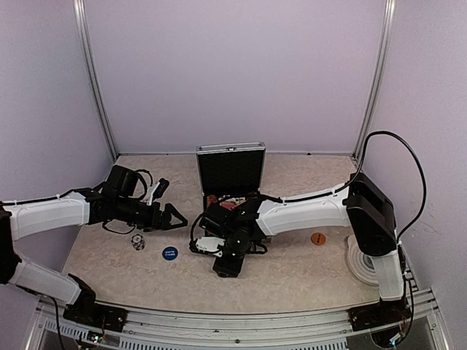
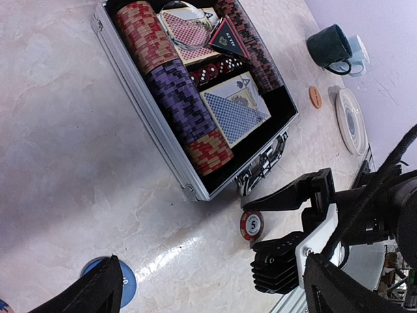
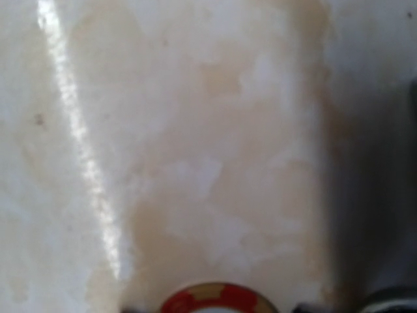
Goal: Pack up texas hold em set
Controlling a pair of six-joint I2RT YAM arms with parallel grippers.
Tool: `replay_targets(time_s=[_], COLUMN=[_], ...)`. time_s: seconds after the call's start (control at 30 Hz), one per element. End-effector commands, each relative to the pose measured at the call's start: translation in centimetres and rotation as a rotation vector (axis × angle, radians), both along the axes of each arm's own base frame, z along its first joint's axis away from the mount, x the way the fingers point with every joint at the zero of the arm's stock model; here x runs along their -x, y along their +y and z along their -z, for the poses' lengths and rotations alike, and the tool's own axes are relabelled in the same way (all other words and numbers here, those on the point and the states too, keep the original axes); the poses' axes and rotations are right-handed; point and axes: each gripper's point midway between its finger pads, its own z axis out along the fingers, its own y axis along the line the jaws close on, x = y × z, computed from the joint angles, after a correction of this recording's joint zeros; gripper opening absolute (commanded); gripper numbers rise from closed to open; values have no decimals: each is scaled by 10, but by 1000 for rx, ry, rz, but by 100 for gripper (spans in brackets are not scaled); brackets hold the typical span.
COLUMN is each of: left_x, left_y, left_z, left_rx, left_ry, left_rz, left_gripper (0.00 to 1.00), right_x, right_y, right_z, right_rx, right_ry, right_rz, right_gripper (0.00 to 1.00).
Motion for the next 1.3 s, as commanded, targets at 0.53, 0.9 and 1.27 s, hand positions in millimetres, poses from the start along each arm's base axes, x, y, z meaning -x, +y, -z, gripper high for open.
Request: replay_targets(time_s=[0.53, 0.9, 1.27], left_x=[-1, 1, 1], left_y=[-3, -5, -5], left_z=[-2, -2, -1], left_rx=[10, 15, 16], left_ry=[-20, -15, -13], left_rz=[14, 16, 18], left_gripper=[95, 95, 95], right_x=[8, -3, 6], right_y=[-8, 5, -11], right_z=[8, -32, 2], right_rx=[65, -38, 91], right_ry=[12, -67, -2], right_rz=[-43, -33, -56], right_gripper=[35, 39, 57])
